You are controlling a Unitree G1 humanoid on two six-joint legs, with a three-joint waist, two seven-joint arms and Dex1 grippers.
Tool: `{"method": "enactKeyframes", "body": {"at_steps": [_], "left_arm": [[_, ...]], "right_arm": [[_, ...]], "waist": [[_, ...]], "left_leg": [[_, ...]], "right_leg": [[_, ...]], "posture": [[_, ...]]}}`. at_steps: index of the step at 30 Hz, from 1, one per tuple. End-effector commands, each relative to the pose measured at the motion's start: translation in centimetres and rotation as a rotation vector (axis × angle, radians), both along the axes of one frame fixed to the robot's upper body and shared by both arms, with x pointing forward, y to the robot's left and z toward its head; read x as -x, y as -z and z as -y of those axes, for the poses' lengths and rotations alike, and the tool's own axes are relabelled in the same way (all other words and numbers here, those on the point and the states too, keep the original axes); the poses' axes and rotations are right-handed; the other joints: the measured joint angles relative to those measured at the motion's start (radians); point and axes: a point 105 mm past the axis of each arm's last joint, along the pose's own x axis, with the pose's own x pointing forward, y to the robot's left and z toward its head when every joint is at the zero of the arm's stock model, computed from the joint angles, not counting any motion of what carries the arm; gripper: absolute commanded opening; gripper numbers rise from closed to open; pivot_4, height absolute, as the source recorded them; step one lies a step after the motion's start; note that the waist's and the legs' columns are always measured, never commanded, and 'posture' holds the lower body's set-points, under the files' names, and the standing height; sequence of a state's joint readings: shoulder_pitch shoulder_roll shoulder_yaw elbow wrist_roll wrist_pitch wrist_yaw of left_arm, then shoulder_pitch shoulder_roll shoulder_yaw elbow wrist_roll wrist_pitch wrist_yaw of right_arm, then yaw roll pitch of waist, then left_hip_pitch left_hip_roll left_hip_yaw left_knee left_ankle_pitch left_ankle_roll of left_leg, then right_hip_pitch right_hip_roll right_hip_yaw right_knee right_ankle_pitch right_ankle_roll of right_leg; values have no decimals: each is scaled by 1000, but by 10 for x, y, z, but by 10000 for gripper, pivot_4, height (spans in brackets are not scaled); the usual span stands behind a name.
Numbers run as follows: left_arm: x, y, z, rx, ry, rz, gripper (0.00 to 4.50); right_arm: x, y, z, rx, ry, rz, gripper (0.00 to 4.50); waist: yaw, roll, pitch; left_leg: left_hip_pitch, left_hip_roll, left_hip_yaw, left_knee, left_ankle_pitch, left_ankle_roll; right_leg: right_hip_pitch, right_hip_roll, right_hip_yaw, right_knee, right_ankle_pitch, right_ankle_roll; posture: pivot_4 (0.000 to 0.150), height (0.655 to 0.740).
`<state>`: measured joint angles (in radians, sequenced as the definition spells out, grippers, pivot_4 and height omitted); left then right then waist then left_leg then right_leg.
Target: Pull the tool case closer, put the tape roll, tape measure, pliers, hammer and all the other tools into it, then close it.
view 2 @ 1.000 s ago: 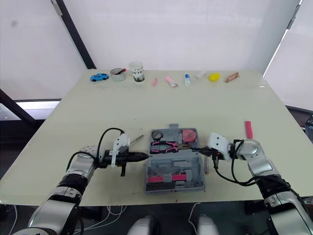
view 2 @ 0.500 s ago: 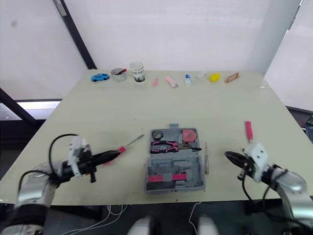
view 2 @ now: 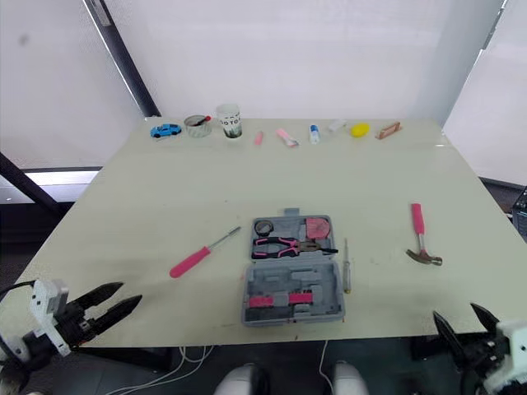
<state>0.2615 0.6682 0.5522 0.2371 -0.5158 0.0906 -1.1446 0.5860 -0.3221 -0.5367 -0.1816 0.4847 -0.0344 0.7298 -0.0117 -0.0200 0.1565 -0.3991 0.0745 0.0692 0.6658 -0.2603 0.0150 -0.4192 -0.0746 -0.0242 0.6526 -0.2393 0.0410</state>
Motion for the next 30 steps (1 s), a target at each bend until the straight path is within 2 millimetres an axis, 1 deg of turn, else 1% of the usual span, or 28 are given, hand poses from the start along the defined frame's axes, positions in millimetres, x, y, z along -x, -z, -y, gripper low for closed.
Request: {"method": "enactKeyframes", "body": {"at_steps": [1,2,4,7,13,20,23,25,27,30], "left_arm": [[5,-10,-4,-12,-24,54,44647],[5,-9,-4,-11,-25,52,44647],[4,-10,-3,-9,-21,55,44647],[-5,-15,5,-14,22,71,44647],[-24,-29,30,-59,185,89,44647],[-42,-52,66,-93,405,116,44647],[-45,-61,84,-109,518,125,44647],[-45,-69,100,-99,621,135,44647],[-44,-75,113,-88,695,139,44647],[-44,-79,128,-119,791,140,44647]], "right_arm": [[13,-5,17,24,83,50,45000],[16,-2,18,27,89,44,45000],[18,0,19,41,86,35,45000],[10,-3,13,58,44,32,45000],[-25,-13,-13,94,-56,24,45000],[-70,-29,-54,93,-149,27,45000],[-86,-29,-65,122,-159,-12,45000],[-97,-30,-77,107,-180,-26,45000],[-106,-29,-88,101,-205,-40,45000],[-120,-23,-104,119,-224,-72,45000]], "waist": [[-1,0,0],[-1,0,0],[-1,1,0],[0,2,1],[-2,2,1],[1,2,2],[1,2,2],[2,2,2],[1,2,2],[-1,2,2]], "left_leg": [[0,0,0,0,0,0],[0,0,0,0,0,0],[0,0,0,0,0,-1],[0,0,0,-2,0,-1],[0,-1,0,-1,0,-1],[-2,-3,2,-2,2,4],[-2,-3,4,-1,2,4],[-2,-3,4,-1,2,4],[-3,-3,4,-1,2,4],[-3,-3,4,-1,2,4]], "right_leg": [[0,-1,0,0,0,0],[0,-5,0,0,0,0],[0,-6,-1,0,0,0],[-1,-7,-2,-1,0,0],[0,-2,-2,-1,0,0],[0,1,-2,-1,3,-4],[0,2,-2,-2,3,-5],[0,3,-2,-2,3,-5],[0,4,-2,-2,3,-5],[0,4,-2,-2,3,-5]], "posture": [[1500,7400],[1500,7400],[1500,7400],[1500,7400],[1500,7400],[1500,7400],[1500,7400],[1500,7400],[1500,7400],[1500,7400]]}}
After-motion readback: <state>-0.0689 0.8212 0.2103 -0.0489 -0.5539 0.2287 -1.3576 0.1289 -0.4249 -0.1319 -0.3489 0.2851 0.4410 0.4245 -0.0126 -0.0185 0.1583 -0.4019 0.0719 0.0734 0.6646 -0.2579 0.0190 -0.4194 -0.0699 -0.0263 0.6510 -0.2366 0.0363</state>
